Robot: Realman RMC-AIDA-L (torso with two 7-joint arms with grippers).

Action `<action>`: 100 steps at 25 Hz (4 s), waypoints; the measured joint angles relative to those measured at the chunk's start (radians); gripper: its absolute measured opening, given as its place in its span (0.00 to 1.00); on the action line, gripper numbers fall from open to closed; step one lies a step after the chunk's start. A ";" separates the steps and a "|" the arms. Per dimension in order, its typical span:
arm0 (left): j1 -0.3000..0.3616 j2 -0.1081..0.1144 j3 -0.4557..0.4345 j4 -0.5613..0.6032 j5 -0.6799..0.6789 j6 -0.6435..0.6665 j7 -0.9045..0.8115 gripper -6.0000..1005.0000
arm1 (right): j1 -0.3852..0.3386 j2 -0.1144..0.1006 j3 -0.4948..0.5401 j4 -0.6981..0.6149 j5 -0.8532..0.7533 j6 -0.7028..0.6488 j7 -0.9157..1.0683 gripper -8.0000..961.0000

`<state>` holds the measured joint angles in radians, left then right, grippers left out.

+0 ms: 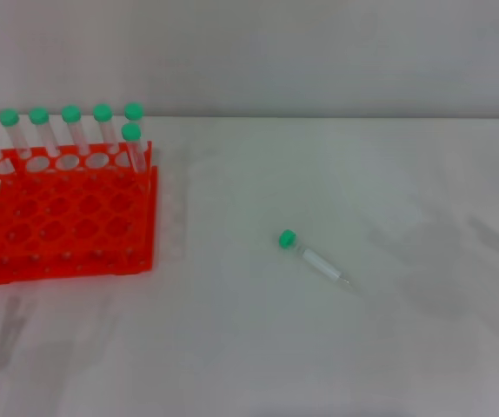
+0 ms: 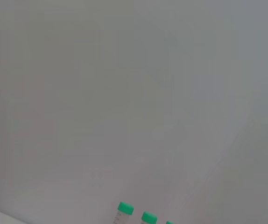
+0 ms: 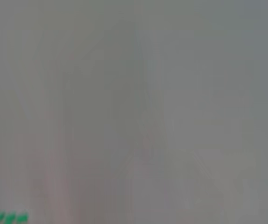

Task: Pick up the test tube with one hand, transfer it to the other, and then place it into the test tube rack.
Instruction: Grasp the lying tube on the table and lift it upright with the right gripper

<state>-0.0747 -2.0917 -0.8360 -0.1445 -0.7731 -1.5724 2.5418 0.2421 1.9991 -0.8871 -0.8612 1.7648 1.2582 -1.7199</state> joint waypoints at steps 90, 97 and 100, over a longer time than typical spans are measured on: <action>0.009 0.011 0.003 -0.004 0.024 0.094 -0.046 0.85 | 0.831 0.029 -1.029 0.053 -1.036 -0.131 1.699 0.58; 0.009 0.011 0.001 -0.004 0.024 0.092 -0.046 0.85 | 0.838 0.029 -1.049 0.072 -1.036 -0.125 1.702 0.44; 0.009 0.012 0.001 -0.004 0.024 0.092 -0.046 0.85 | 0.838 0.029 -1.049 0.072 -1.035 -0.115 1.702 0.42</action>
<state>-0.0656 -2.0801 -0.8348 -0.1488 -0.7491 -1.4803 2.4958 1.0802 2.0278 -1.9358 -0.7893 0.7300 1.1434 -0.0183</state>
